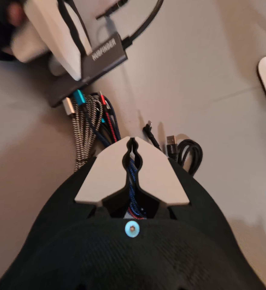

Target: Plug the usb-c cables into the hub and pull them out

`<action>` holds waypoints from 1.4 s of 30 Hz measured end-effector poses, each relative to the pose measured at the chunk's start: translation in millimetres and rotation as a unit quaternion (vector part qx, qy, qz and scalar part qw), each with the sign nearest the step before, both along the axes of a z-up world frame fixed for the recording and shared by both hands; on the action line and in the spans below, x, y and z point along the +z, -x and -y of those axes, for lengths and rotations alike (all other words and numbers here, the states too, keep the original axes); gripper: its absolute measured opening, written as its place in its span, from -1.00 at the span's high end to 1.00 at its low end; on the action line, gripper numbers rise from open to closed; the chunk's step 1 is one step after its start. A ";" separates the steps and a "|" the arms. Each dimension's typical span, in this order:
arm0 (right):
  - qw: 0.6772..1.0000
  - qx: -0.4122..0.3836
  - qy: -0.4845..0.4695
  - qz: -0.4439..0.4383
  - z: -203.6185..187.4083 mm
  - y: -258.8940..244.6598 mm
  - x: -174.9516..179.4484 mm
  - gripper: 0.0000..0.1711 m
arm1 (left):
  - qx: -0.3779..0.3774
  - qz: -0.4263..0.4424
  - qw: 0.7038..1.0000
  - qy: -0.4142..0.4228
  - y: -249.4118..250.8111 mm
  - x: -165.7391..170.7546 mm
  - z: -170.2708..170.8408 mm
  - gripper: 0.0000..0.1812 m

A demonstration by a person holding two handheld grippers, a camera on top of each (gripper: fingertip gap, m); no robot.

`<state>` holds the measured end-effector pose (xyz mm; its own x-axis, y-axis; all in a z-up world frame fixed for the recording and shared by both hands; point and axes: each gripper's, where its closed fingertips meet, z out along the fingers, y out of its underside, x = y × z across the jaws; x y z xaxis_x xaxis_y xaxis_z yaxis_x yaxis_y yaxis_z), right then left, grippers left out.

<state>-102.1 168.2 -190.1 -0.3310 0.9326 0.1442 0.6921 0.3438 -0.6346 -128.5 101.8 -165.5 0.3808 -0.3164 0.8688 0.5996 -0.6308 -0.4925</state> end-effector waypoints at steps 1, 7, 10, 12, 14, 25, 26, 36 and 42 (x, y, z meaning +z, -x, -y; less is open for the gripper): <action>1.000 0.005 0.022 -0.009 3.3 -1.0 6.0 1.00 | 0.000 0.000 1.000 0.000 0.0 0.0 0.1 0.93; 0.995 -0.046 -0.017 -0.085 -21.0 10.4 29.4 0.74 | -0.001 0.001 1.000 0.001 0.0 -0.3 0.0 0.93; 0.995 -0.050 -0.064 -0.050 -23.5 14.0 8.4 0.58 | -0.001 0.000 1.000 0.001 0.1 -0.3 0.1 0.93; 0.994 -0.060 -0.086 -0.027 -28.0 17.7 -8.1 0.59 | -0.001 -0.001 1.000 0.001 -0.1 -0.3 0.2 0.93; 0.994 -0.059 -0.090 0.002 -27.3 15.9 -19.2 0.86 | -0.001 -0.003 1.000 0.002 -0.1 -0.8 0.2 0.92; 0.966 0.135 0.217 -0.023 65.3 -12.1 42.6 0.92 | -0.036 -0.038 0.999 -0.002 -11.7 -4.3 5.1 0.93; 0.967 0.137 0.214 -0.010 68.4 -12.0 37.6 0.92 | -0.041 -0.044 0.998 -0.004 -13.6 -4.4 5.9 0.92; 0.964 0.116 0.237 0.034 77.1 -7.1 24.1 0.92 | -0.096 -0.026 0.994 -0.048 -26.4 7.4 18.5 0.64; 0.964 0.129 0.229 0.051 87.1 -8.2 21.5 0.91 | -0.104 -0.064 0.992 -0.031 -32.0 -0.6 18.4 0.77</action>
